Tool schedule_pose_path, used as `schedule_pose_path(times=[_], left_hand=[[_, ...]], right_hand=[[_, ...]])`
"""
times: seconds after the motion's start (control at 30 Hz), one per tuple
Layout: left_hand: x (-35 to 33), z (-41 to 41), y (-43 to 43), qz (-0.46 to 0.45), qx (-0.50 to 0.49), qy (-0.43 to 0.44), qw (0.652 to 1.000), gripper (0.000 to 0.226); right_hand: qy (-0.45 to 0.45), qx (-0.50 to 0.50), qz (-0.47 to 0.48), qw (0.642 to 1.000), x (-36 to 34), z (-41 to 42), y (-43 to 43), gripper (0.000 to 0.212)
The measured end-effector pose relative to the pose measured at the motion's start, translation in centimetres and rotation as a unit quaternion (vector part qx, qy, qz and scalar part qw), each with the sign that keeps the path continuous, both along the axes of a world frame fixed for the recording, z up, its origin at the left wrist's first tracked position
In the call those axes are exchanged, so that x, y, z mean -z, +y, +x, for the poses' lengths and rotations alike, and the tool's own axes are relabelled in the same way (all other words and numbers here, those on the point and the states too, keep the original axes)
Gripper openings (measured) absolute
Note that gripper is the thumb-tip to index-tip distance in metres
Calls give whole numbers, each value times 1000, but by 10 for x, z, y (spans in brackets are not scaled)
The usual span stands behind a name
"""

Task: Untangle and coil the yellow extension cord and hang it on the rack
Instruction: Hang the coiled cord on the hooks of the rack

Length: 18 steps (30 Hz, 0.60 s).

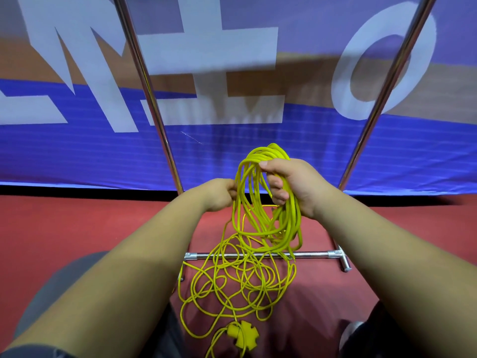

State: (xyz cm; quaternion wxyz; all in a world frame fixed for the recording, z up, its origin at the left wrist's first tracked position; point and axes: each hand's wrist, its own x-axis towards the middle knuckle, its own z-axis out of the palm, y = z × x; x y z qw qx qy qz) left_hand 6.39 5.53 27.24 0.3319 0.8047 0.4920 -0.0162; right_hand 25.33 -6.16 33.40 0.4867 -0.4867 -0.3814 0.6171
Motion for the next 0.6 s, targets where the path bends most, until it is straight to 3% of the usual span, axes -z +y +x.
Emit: schedule_pose_path(times=[0.13,0.2,0.27,0.37,0.47,0.6], left_hand=[[7,-1,2,-14,8,2,1000,18],[6,1,2,47,-10,24,999,8],[2,4,4,96,-40,13,994,12],[-17,10,4,64,-118,-111,985,14],[-45,11,2,34,-195,-245,949,16],[-82,16,-9,-77,-268,-488,827,22]], right_hand=[[-4,-5,1,1000,-4,7,-4,26],[-1,-1,0,1000,-5,9,-5,28],[-16,3,3,1000,-4,10,-5,28],[-59,21,7,998,1,10,-4,22],[-79,70,-10,994,12,13,2,23],[-153,109,-38,982,27,21,7,35]])
